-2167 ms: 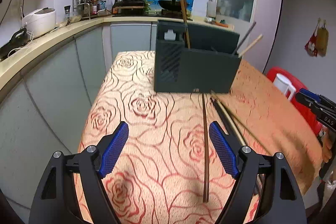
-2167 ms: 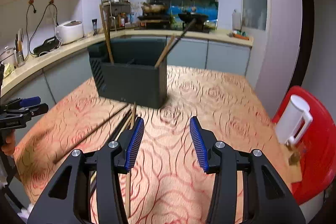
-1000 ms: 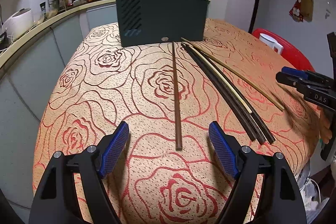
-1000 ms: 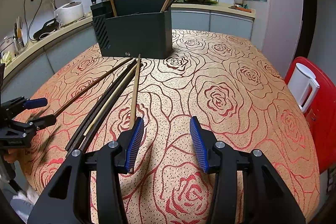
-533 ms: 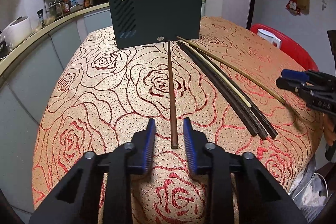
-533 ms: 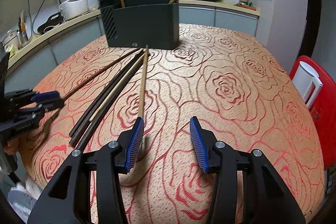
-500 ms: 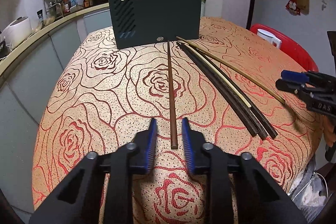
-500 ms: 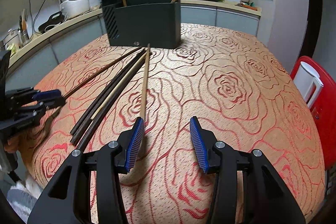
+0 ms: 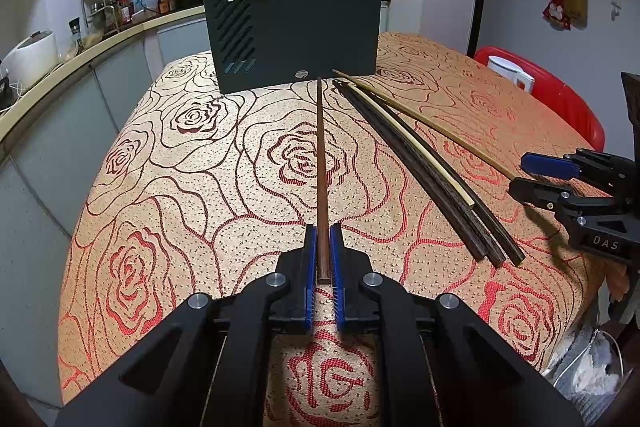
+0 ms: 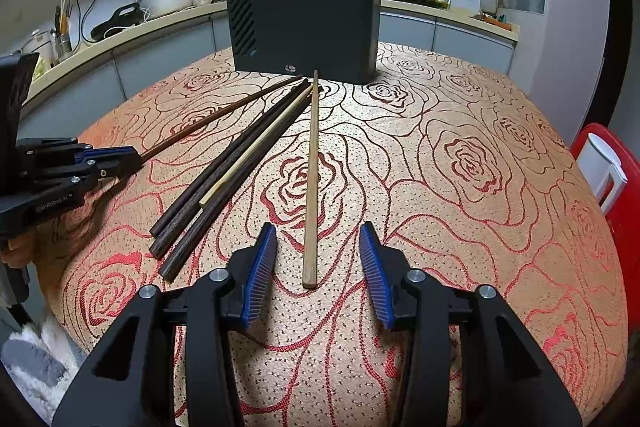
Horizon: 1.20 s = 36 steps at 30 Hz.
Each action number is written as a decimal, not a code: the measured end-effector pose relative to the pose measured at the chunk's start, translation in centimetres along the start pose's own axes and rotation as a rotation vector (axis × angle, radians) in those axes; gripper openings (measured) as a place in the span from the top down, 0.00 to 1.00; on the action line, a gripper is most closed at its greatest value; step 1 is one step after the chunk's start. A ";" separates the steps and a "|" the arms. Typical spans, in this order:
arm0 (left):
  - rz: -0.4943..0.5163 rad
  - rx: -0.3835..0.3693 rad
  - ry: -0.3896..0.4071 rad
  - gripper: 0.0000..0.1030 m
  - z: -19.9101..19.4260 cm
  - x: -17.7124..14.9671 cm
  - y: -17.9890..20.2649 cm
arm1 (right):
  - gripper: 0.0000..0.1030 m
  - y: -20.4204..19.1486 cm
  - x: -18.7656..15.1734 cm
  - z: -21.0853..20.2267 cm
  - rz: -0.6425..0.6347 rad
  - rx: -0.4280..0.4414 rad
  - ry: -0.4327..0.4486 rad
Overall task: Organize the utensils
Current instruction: 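Close the left tool on a dark chopstick while the right tool grasps a light wooden one, then lift both held chopsticks and carry them over the black holder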
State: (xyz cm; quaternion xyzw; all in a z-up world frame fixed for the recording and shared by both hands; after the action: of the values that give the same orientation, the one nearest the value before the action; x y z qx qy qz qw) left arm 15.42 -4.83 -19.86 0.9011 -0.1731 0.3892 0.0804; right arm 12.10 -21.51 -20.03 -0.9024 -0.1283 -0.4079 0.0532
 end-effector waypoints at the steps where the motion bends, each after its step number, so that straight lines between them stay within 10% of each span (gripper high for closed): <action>1: -0.001 0.000 0.000 0.94 0.0 0.0 0.0 | 0.68 0.0 0.0 0.0 0.001 -0.003 0.003; 13: 0.000 0.000 -0.001 0.94 0.0 0.0 0.0 | 0.92 -0.1 0.2 0.0 0.002 0.011 -0.001; 36: -0.016 0.017 -0.001 0.94 -0.4 0.2 -0.8 | 0.93 1.8 2.0 -2.6 0.086 -0.001 0.048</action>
State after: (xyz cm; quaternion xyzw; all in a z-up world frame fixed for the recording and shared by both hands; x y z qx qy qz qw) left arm 15.60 -4.00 -19.47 0.9034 -0.1627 0.3894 0.0755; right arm 11.95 -23.45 -16.80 -0.8970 -0.0878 -0.4270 0.0735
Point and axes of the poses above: each gripper's, at about its wrist camera, not at the fingertips, and z roughly the way its jaws point, y to its right, x to its top, the point moved 8 cm from there along z, roughly the way its jaws point, and after that the axes turned 2 degrees about -z, right-handed, at the moved point
